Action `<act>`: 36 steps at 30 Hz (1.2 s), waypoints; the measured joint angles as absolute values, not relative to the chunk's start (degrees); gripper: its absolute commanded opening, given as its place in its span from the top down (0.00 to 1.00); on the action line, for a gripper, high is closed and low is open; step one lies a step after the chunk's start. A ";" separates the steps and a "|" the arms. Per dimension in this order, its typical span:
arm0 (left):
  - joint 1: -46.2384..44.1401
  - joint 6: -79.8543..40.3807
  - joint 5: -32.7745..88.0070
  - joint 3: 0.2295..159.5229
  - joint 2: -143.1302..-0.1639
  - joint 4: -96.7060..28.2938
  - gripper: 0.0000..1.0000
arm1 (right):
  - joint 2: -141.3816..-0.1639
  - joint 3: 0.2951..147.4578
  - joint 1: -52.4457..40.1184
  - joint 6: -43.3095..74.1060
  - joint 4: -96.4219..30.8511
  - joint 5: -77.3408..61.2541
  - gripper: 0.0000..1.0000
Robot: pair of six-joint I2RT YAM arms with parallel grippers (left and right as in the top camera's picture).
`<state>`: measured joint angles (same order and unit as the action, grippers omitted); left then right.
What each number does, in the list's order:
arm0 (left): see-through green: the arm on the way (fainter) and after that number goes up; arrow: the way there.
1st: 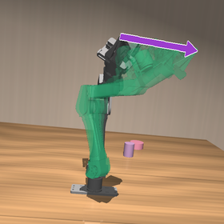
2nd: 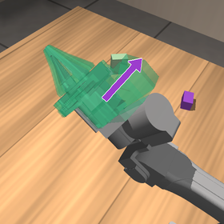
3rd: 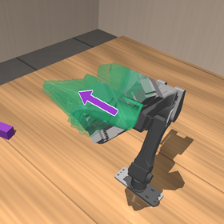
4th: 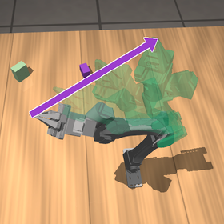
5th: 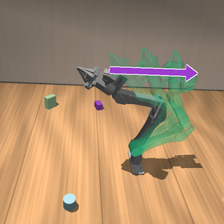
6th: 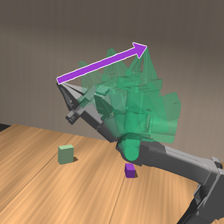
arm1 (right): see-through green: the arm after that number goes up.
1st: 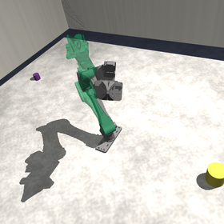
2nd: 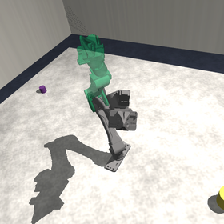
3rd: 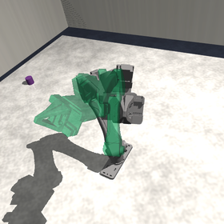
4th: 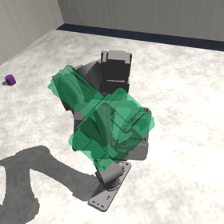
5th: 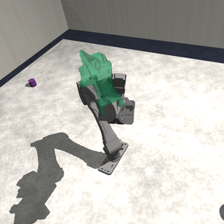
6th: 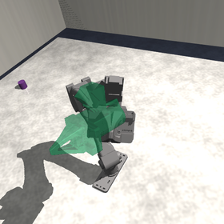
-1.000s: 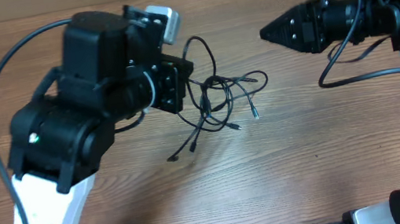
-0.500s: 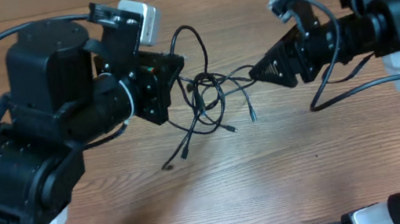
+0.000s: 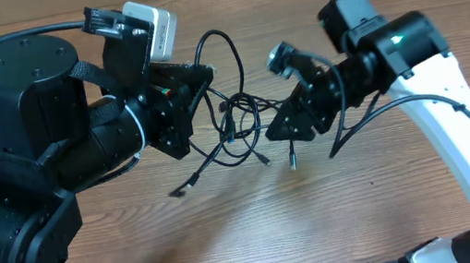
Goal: Untangle cables
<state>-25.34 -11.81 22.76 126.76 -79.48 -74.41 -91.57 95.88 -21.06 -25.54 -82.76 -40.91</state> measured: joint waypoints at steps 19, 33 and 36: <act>-25.34 -11.81 19.14 126.76 -75.55 -74.54 0.96 | -91.57 95.18 -25.10 -15.73 -75.77 -28.80 0.96; -25.34 -11.81 9.30 126.80 -68.23 -75.53 0.96 | -91.57 95.18 -15.33 -8.71 -72.86 -16.91 0.96; -25.34 -11.81 7.64 126.82 -67.22 -75.59 0.96 | -91.57 95.18 -11.03 -7.84 -72.60 -15.73 0.96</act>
